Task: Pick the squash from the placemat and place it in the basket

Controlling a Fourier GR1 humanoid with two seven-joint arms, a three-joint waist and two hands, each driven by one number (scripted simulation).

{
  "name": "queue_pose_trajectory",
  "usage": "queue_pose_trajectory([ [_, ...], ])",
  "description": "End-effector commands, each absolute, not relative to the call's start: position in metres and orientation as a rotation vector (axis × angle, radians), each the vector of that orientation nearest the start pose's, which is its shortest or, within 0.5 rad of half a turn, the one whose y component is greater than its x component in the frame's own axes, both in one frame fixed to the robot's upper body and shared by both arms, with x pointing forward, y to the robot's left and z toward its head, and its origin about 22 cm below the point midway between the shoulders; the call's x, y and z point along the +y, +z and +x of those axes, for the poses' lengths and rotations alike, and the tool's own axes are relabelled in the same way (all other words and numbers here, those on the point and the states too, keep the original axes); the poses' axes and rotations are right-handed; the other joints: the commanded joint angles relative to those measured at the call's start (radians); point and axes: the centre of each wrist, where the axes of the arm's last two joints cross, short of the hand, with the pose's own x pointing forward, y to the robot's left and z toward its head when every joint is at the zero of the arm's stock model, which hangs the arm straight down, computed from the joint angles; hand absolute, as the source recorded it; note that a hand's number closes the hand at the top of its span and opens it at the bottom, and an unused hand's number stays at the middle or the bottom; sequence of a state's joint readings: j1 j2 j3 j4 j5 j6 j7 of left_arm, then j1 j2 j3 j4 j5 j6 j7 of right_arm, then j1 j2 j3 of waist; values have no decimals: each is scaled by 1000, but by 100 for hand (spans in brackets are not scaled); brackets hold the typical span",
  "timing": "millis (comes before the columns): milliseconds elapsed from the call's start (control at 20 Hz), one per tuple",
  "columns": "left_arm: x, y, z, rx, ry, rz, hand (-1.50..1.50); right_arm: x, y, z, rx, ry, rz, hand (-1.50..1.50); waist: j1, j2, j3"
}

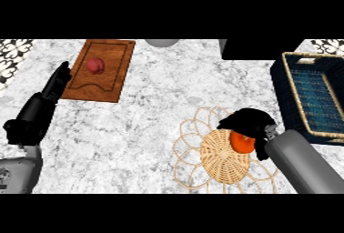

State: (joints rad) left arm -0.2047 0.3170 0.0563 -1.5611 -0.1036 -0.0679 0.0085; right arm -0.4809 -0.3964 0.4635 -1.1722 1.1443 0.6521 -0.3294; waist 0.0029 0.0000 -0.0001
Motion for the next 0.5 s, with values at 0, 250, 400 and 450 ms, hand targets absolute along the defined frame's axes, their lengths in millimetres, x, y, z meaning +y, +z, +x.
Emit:
queue_pose_trajectory([
  [0, 295, 64, 282, -1706, -381, 291, 0, -198, 4, 340, -915, 2030, -263, 150, 5, 2, 0],
  [250, 301, 57, 283, -1707, -379, 285, 0, -192, 3, 322, -964, 2064, -295, 150, -2, 0, 0],
  [400, 305, 72, 299, -1707, -383, 293, 0, -203, -4, 328, -997, 2124, -272, 150, -2, 1, 0],
  [450, 279, 74, 289, -1728, -382, 300, 0, -224, -20, 331, -997, 2122, -304, 150, 5, 2, 1],
])
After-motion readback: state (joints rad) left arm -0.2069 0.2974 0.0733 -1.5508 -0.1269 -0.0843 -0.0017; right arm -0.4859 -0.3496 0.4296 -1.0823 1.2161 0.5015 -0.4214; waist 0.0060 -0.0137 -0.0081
